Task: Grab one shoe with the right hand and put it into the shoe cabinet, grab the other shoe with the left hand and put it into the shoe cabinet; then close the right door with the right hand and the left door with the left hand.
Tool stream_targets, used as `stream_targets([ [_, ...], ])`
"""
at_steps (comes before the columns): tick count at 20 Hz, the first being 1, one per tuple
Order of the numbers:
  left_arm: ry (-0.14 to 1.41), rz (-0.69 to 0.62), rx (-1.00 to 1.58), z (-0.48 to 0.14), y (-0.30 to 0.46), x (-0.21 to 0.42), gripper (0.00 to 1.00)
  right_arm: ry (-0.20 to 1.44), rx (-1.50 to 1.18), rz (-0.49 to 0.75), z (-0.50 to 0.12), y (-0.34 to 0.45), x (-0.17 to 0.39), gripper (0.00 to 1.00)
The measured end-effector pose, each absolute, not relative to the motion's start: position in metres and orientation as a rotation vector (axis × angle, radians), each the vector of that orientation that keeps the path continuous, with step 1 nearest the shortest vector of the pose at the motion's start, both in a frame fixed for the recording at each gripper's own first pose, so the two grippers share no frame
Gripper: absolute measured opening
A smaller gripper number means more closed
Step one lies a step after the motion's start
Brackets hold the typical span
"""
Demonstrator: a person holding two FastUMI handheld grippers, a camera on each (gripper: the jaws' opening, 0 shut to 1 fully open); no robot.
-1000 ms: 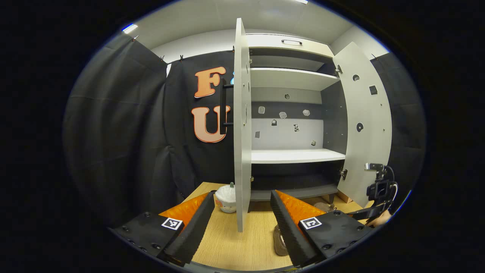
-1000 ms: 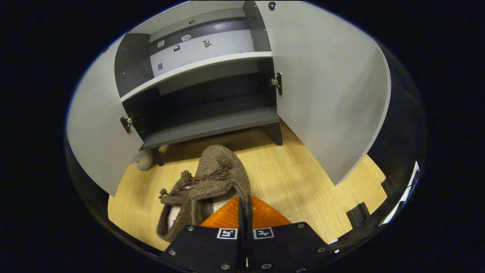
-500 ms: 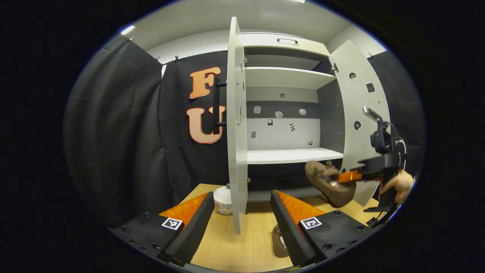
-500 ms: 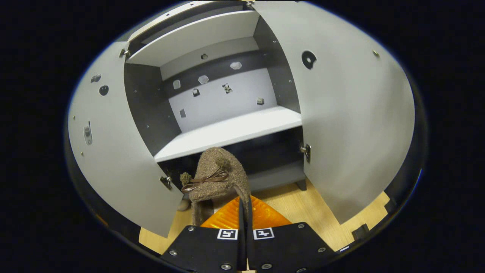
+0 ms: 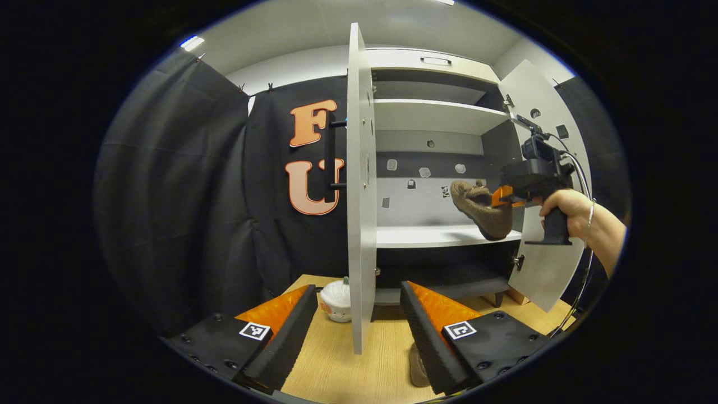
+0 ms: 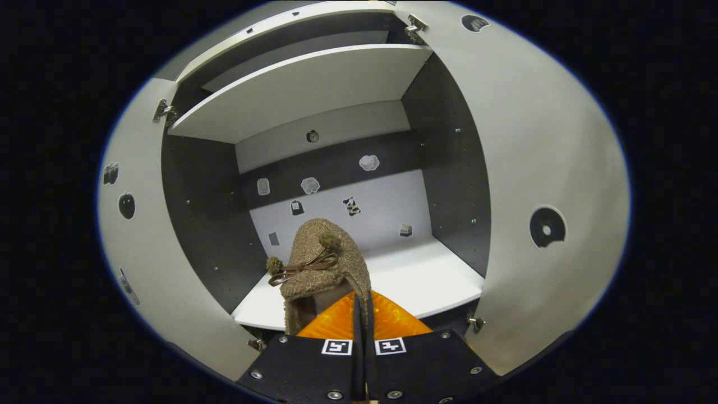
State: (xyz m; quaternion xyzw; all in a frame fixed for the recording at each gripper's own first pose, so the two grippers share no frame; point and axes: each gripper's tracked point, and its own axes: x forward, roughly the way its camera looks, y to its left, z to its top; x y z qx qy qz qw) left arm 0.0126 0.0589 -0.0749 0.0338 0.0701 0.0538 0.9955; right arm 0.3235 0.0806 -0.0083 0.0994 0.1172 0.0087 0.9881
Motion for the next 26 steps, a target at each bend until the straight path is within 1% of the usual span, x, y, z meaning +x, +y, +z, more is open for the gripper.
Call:
stream_targets([
  [3, 0.146, 0.127, 0.061, -0.078, 0.066, 0.019, 0.96, 0.235, 0.177, -0.014, -0.012, 0.081, 0.372, 0.0],
  [4, 0.149, 0.134, 0.064, -0.078, 0.069, 0.022, 0.94, 0.24, 0.169, -0.025, -0.014, 0.078, 0.383, 0.0],
  [5, 0.15, 0.142, 0.065, -0.078, 0.072, 0.024, 0.97, 0.251, 0.165, -0.035, -0.019, 0.077, 0.394, 0.0],
  [7, 0.157, 0.153, 0.062, -0.081, 0.077, 0.028, 0.97, 0.294, 0.166, -0.054, -0.036, 0.077, 0.413, 0.01],
  [10, 0.17, 0.167, 0.06, -0.082, 0.083, 0.034, 0.97, 0.355, 0.156, -0.082, -0.063, 0.073, 0.432, 0.0],
  [13, 0.184, 0.174, 0.059, -0.085, 0.086, 0.034, 0.97, 0.361, 0.164, -0.086, -0.066, 0.071, 0.438, 0.02],
  [15, 0.184, 0.174, 0.058, -0.084, 0.086, 0.035, 0.97, 0.349, 0.171, -0.082, -0.062, 0.069, 0.439, 0.06],
  [16, 0.181, 0.173, 0.06, -0.083, 0.085, 0.034, 0.94, 0.331, 0.173, -0.078, -0.056, 0.069, 0.439, 0.09],
  [17, 0.177, 0.17, 0.061, -0.083, 0.084, 0.034, 0.94, 0.309, 0.177, -0.075, -0.048, 0.069, 0.437, 0.12],
  [18, 0.177, 0.166, 0.063, -0.083, 0.083, 0.034, 0.97, 0.294, 0.179, -0.075, -0.042, 0.068, 0.434, 0.14],
  [19, 0.178, 0.164, 0.064, -0.084, 0.081, 0.033, 0.94, 0.278, 0.172, -0.071, -0.036, 0.066, 0.429, 0.15],
  [20, 0.178, 0.16, 0.062, -0.084, 0.079, 0.032, 0.97, 0.262, 0.156, -0.06, -0.029, 0.067, 0.421, 0.19],
  [21, 0.177, 0.153, 0.058, -0.085, 0.076, 0.031, 0.97, 0.244, 0.139, -0.051, -0.023, 0.067, 0.412, 0.22],
  [25, 0.189, 0.128, 0.05, -0.093, 0.064, 0.022, 0.96, 0.17, 0.091, -0.006, -0.001, 0.071, 0.362, 0.39],
  [26, 0.198, 0.123, 0.05, -0.097, 0.061, 0.021, 0.97, 0.158, 0.087, 0.003, 0.002, 0.071, 0.348, 0.48],
])
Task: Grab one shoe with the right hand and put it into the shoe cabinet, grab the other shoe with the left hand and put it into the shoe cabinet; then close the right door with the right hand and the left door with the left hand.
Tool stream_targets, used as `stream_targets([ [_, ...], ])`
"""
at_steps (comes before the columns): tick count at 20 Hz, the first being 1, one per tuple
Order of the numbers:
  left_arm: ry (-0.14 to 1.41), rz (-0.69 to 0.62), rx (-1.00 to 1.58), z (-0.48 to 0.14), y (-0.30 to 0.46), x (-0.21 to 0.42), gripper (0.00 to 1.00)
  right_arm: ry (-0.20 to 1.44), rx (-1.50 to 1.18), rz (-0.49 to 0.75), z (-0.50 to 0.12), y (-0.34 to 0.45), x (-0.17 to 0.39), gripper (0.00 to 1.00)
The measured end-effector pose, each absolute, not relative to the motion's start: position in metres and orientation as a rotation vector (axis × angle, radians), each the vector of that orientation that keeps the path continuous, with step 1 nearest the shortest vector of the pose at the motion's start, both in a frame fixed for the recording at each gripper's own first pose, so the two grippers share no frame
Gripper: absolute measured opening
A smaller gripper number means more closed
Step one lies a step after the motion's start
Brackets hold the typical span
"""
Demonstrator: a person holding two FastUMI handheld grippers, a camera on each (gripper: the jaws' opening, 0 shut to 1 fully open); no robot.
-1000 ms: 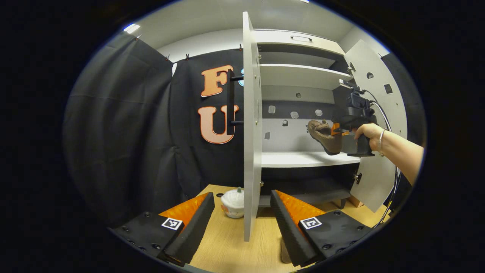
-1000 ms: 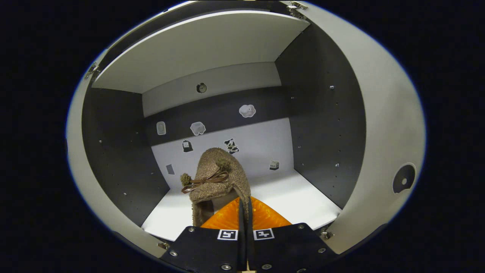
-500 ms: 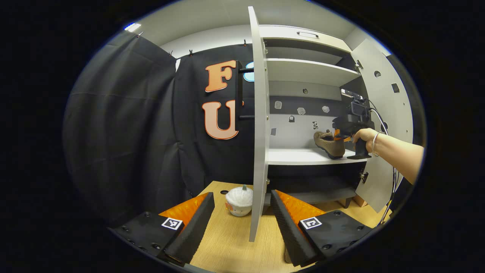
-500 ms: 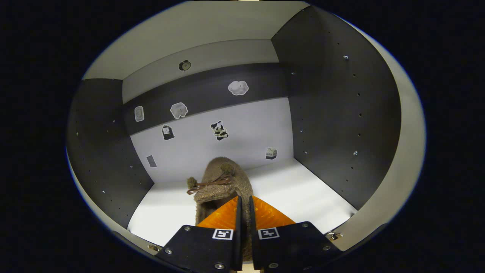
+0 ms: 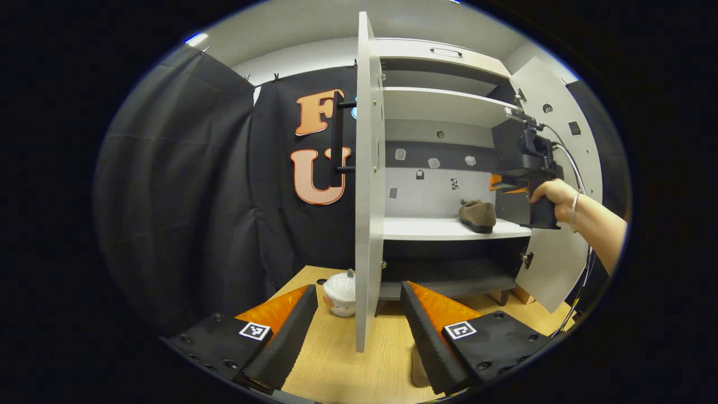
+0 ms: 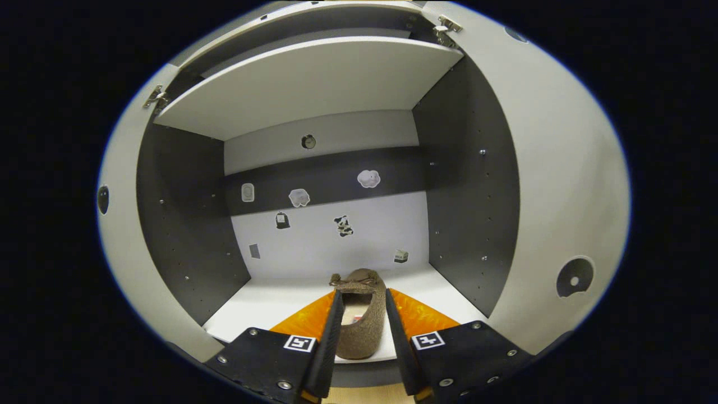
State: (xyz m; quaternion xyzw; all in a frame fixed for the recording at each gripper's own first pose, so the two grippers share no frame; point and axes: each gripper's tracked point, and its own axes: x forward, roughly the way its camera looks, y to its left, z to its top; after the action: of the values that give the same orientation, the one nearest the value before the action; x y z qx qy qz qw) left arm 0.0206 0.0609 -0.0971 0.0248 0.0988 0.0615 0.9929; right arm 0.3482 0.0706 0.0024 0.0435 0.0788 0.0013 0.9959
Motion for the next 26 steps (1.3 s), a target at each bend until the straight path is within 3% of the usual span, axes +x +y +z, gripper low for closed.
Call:
stream_targets([
  [5, 0.25, 0.066, 0.021, -0.124, 0.037, 0.011, 0.96, 0.091, 0.064, 0.002, 0.018, 0.053, 0.275, 0.79],
  [6, 0.267, 0.055, 0.012, -0.131, 0.032, 0.012, 0.96, 0.079, 0.06, 0.002, 0.02, 0.048, 0.261, 0.77],
  [10, 0.318, 0.031, 0.031, -0.164, 0.018, 0.014, 0.97, 0.057, 0.056, 0.0, 0.023, 0.035, 0.213, 0.89],
  [18, 0.552, -0.047, -0.001, -0.264, -0.013, 0.028, 0.98, 0.039, 0.011, -0.027, 0.02, -0.004, 0.138, 0.92],
  [26, 0.783, -0.076, -0.002, -0.358, -0.034, 0.033, 0.98, 0.051, 0.045, -0.062, 0.012, -0.046, 0.103, 0.92],
])
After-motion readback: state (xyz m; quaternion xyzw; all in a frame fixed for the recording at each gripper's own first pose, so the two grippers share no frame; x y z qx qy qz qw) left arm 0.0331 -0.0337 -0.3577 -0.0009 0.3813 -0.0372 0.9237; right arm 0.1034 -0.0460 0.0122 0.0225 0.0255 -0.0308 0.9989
